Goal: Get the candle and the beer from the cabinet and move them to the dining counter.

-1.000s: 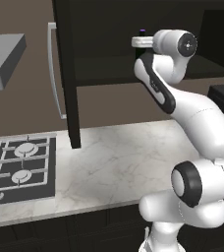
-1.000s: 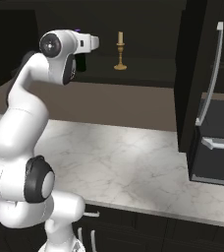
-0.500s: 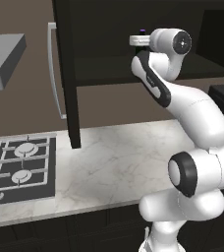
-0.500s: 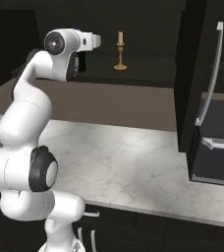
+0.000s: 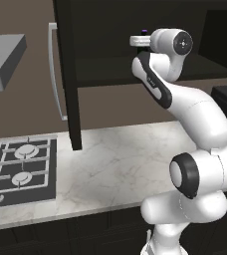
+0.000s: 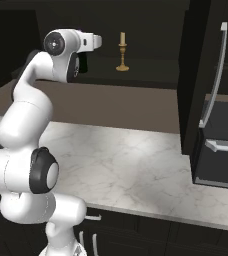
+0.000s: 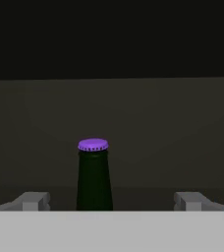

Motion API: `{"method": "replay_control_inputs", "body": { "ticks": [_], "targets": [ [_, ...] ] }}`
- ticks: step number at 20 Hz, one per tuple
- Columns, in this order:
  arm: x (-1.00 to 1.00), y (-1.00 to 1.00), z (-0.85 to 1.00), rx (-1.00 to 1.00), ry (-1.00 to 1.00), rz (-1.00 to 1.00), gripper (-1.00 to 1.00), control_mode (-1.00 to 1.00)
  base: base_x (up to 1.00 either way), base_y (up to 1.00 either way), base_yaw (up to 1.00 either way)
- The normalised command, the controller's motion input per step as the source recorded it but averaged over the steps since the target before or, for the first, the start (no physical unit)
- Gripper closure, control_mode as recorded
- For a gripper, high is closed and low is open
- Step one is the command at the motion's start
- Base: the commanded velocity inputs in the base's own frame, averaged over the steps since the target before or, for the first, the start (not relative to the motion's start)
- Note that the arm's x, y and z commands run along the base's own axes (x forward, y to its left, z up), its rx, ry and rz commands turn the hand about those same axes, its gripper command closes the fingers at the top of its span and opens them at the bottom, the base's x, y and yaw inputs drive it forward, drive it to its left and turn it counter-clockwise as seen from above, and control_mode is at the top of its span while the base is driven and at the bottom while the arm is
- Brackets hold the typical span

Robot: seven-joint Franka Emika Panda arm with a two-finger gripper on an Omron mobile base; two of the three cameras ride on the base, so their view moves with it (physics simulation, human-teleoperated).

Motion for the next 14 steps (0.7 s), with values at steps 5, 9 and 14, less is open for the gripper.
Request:
{"method": "replay_control_inputs", "body": {
  "ticks": [5, 9, 14],
  "targets": [
    [0.0, 0.0, -0.01, 0.0, 0.0, 0.0, -1.0, -1.0, 0.0, 0.0, 0.0],
    [0.0, 0.0, -0.01, 0.0, -0.07, 0.0, -1.0, -1.0, 0.0, 0.0, 0.0],
    [0.0, 0.01, 0.0, 0.0, -0.04, 0.0, -1.0, -1.0, 0.0, 0.0, 0.0]
  ]
}}
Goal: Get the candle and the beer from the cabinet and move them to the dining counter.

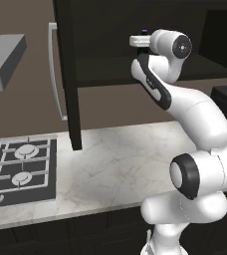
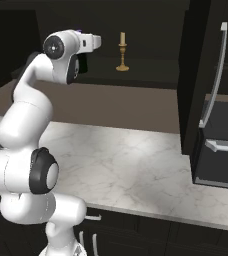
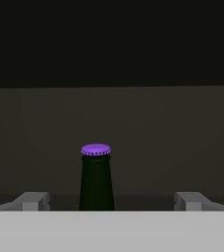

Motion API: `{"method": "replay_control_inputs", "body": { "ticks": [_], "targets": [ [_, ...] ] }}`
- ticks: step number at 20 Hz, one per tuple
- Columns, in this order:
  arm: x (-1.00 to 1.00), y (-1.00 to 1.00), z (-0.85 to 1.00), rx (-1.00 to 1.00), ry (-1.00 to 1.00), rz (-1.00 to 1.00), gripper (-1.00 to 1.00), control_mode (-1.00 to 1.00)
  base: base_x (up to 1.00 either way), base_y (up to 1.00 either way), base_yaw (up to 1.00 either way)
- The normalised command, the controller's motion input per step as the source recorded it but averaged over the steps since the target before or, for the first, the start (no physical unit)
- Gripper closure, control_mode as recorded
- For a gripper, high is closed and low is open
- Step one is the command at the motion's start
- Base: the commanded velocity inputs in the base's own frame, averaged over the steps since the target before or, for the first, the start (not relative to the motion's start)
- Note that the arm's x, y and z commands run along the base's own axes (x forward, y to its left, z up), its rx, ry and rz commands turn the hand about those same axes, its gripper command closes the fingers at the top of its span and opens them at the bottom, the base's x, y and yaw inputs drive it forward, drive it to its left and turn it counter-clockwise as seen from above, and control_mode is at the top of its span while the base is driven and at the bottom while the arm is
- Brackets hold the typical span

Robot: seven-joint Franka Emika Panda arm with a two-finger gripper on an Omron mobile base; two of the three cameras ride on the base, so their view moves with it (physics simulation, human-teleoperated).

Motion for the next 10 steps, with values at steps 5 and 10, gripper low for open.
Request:
{"method": "replay_control_inputs", "body": {
  "ticks": [5, 10],
  "targets": [
    [0.0, 0.01, 0.0, 0.0, 0.0, 0.0, -1.0, -1.0, 0.0, 0.0, 0.0],
    [0.07, 0.07, 0.0, 0.0, 0.0, 0.0, -1.0, -1.0, 0.0, 0.0, 0.0]
  ]
}}
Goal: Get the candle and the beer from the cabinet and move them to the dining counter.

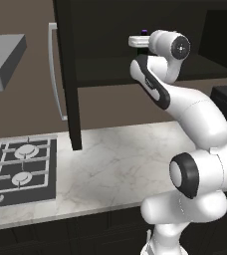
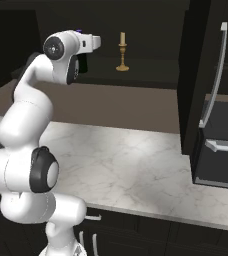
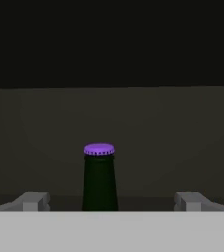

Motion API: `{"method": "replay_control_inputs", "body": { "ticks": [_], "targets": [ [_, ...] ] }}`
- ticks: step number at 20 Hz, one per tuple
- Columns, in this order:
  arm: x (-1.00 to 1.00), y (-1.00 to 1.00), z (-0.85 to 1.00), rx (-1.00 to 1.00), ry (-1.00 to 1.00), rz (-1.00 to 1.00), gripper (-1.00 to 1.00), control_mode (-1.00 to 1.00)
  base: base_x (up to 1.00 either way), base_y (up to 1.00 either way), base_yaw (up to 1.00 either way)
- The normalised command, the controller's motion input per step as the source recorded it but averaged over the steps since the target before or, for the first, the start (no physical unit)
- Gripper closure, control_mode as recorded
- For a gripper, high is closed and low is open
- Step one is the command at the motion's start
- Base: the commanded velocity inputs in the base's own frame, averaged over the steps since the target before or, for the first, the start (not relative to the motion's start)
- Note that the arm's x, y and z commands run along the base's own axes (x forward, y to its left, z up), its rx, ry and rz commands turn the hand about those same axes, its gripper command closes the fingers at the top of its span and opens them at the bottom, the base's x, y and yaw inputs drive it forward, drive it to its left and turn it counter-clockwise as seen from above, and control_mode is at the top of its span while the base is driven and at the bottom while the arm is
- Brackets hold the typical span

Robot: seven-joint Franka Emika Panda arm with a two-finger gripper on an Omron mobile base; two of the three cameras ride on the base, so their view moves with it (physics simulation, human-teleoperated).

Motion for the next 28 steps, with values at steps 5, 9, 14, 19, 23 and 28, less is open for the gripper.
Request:
{"method": "replay_control_inputs", "body": {
  "ticks": [5, 9, 14, 19, 23, 28],
  "targets": [
    [0.07, 0.09, 0.0, 0.0, 0.01, 0.0, -1.0, -1.0, 0.0, 0.0, 0.0],
    [0.01, 0.02, 0.0, 0.0, 0.07, 0.0, -1.0, -1.0, 0.0, 0.0, 0.0],
    [0.11, 0.0, 0.0, 0.0, 0.04, 0.0, -1.0, -1.0, 0.0, 0.0, 0.0],
    [0.21, 0.0, 0.0, 0.0, 0.01, 0.0, -1.0, -1.0, 0.0, 0.0, 0.0],
    [0.18, 0.0, 0.0, 0.0, 0.02, 0.0, -1.0, -1.0, 0.0, 0.0, 0.0],
    [0.12, 0.0, 0.0, 0.0, 0.0, 0.0, -1.0, -1.0, 0.0, 0.0, 0.0]
  ]
}}
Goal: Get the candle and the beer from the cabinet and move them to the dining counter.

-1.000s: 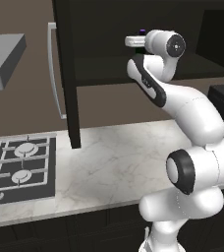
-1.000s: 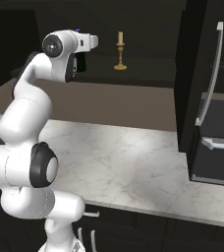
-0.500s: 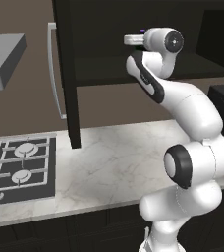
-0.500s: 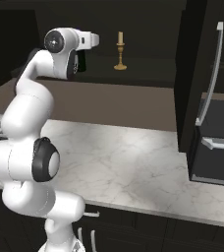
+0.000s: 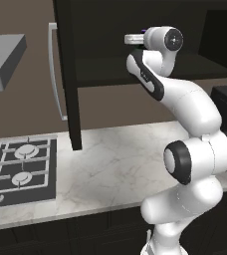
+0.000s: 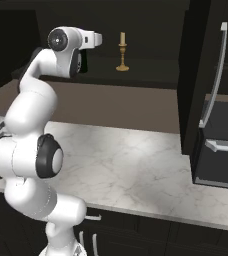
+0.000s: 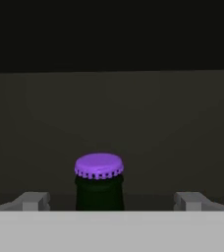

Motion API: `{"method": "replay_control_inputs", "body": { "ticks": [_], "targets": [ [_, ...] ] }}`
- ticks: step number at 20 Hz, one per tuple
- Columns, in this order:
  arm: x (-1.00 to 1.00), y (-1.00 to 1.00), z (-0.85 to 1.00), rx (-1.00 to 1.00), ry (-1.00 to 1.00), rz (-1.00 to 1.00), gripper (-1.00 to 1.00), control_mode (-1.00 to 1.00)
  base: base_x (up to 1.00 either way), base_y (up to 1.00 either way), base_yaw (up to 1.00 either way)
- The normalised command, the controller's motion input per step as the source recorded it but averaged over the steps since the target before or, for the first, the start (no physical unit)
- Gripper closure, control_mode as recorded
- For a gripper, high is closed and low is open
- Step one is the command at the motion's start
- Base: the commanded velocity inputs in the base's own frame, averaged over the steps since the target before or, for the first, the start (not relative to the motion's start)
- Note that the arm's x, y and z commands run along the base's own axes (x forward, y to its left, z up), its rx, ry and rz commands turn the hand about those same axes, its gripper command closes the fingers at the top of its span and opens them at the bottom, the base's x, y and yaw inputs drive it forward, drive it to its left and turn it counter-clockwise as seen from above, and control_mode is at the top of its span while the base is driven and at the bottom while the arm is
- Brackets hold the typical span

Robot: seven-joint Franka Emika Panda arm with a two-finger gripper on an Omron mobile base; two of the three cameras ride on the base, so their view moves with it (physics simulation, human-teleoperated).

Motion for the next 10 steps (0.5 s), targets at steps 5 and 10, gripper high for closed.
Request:
{"method": "replay_control_inputs", "body": {
  "ticks": [5, 10],
  "targets": [
    [0.1, 0.0, 0.0, 0.0, 0.0, 0.0, -1.0, -1.0, 0.0, 0.0, 0.0],
    [0.0, 0.0, 0.0, 0.0, 0.0, 0.0, 1.0, -1.0, 0.0, 0.0, 0.0]
  ]
}}
